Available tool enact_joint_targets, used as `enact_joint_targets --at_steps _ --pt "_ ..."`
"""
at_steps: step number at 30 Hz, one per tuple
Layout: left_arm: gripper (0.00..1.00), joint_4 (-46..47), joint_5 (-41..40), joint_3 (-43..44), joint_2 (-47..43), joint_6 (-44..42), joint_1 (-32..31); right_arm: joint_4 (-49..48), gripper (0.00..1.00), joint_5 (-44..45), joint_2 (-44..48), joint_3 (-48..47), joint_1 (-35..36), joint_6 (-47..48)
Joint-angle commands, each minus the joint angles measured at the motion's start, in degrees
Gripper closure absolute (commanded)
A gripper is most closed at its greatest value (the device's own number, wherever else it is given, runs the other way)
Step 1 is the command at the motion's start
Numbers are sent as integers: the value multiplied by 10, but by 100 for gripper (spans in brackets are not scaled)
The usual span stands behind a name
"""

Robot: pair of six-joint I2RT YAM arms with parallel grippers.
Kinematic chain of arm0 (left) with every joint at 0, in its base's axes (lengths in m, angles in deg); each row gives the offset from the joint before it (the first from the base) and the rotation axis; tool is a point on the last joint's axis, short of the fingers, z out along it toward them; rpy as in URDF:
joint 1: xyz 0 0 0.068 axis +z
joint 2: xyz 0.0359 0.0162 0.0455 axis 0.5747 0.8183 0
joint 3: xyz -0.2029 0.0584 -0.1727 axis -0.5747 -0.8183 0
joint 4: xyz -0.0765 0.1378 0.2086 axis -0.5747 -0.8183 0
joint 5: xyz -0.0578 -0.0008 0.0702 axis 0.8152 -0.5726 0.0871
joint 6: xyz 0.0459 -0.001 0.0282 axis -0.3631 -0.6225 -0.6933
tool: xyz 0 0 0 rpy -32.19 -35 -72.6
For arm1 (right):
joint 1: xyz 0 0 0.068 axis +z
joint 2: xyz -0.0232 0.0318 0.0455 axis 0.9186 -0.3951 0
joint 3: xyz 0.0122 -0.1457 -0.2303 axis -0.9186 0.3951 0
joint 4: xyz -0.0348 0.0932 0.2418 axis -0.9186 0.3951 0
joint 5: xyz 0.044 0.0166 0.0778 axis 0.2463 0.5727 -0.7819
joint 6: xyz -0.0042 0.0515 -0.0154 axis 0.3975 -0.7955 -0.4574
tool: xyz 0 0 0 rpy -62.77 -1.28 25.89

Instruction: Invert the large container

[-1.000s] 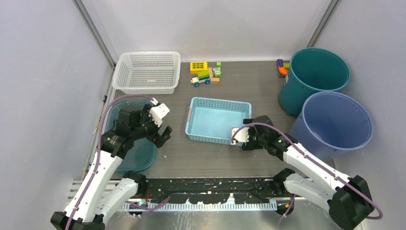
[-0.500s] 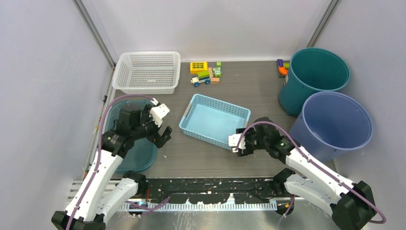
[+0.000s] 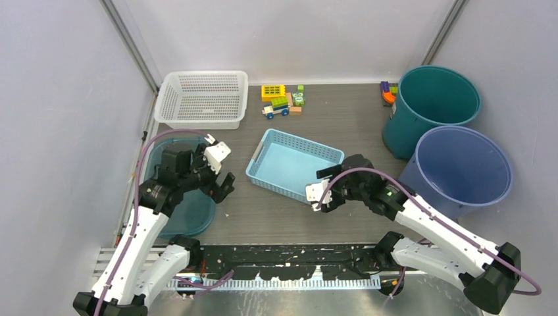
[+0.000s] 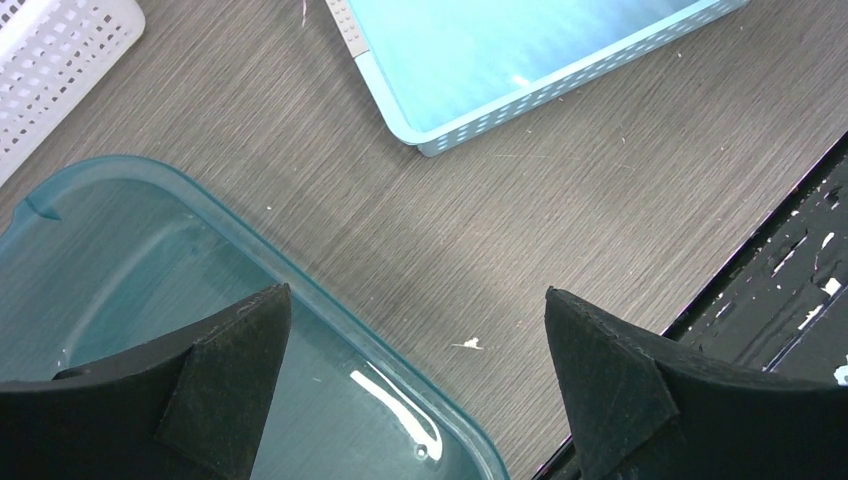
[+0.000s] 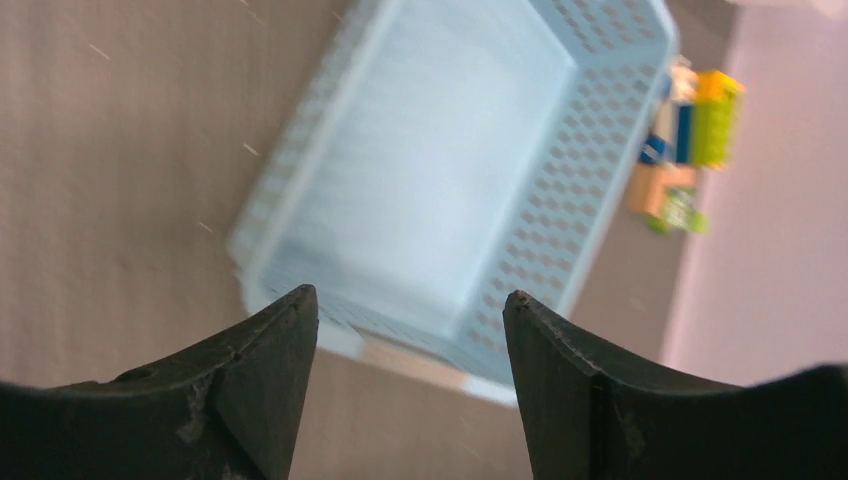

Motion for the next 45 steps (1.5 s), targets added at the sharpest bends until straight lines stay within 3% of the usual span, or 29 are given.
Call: enact_joint_targets --at_steps 1,4,10,15,18,30,34,38,45 --pt "0 5 23 -1 -7 -7 7 68 28 192 29 -23 0 132" --pt "0 1 25 4 1 -8 7 74 28 238 40 6 -2 170" --pt "0 -1 26 4 -2 -8 12 18 28 228 41 66 -19 222" --pt "0 -4 33 4 -5 -7 19 -111 28 170 14 120 -64 266" --pt "0 -4 37 3 -8 -7 23 -195 34 127 -4 151 -87 273" --pt "0 -2 38 1 -6 -9 28 -425 49 85 -67 243 -93 302" --pt "0 1 38 0 -5 -10 29 -425 44 67 -30 242 -95 270" --pt "0 1 37 -1 -3 -10 29 -363 40 27 11 224 -95 261" --pt "0 -1 39 -1 -11 -11 31 -350 37 13 -3 219 -96 273"
